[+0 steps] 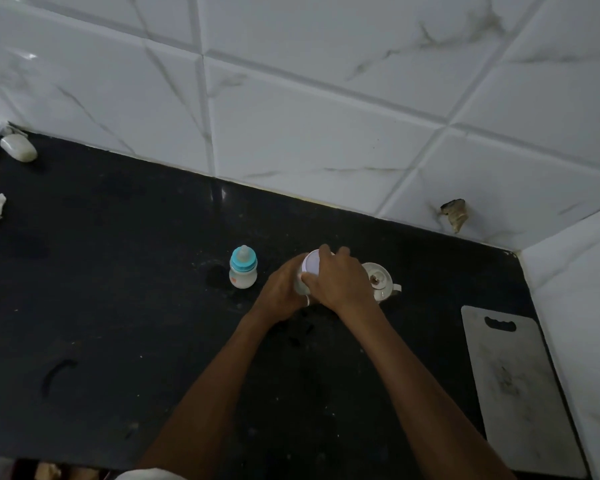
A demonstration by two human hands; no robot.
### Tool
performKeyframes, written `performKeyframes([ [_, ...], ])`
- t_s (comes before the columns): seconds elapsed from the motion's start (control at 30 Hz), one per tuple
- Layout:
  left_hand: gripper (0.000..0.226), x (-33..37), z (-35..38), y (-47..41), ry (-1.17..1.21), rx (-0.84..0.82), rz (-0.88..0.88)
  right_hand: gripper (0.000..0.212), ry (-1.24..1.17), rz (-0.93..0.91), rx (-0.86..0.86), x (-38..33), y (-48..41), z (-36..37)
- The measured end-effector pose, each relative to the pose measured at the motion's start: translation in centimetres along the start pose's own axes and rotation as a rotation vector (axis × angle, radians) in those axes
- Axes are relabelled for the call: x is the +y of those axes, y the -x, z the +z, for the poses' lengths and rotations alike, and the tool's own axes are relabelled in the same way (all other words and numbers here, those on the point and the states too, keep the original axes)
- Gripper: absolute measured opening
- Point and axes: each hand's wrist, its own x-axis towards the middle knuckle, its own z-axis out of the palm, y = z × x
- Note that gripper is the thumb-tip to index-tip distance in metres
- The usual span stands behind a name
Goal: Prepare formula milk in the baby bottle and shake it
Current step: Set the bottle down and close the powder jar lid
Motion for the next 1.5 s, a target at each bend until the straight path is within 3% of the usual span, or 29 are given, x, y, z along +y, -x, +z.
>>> performKeyframes([
  [0.3, 0.084, 0.4, -0.1, -0.3, -0.048, -0.032, -0.006, 0.084, -0.026, 0.041, 0.057, 0.0, -0.1, 0.1],
  [0.43, 0.089, 0.5, -0.1, -0.2, -0.052, -0.034, -0.022, 0.079, -0.047, -0.162, -0.092, 1.7, -0.8, -1.4],
  [0.57, 0.087, 0.5, 0.0, -0.3, -0.084, -0.039, -0.066, 0.092, 0.019, -0.326, -0.325, 2.8, -1.8, -2.8],
  [0.67, 0.082, 0.5, 0.3, -0.4, -0.11, -0.058, -0.118, 0.088, 0.078, -0.373, -0.357, 2.7, -2.3, -3.0],
  [0.8, 0.084, 0.6, 0.4, -0.6, -0.115, -0.066, -0.162, 0.072, 0.006, -0.352, -0.296, 2.6, -2.5, -2.8],
  [0.97, 0.089, 0.6, 0.2, -0.2, -0.026, -0.022, -0.074, 0.07, 0.057, -0.244, -0.189, 2.2, -2.0, -1.4],
  [1.23, 0.079, 1.1, 0.1, 0.0, -0.03, -0.009, -0.027, 0.061, 0.025, -0.01, 0.052, 0.0, -1.1, 0.4],
  [1.5, 0.07, 2.0, 0.2, -0.4, -0.137, -0.112, -0.163, 0.059, -0.022, -0.023, -0.019, 0.3, -1.2, -0.5],
])
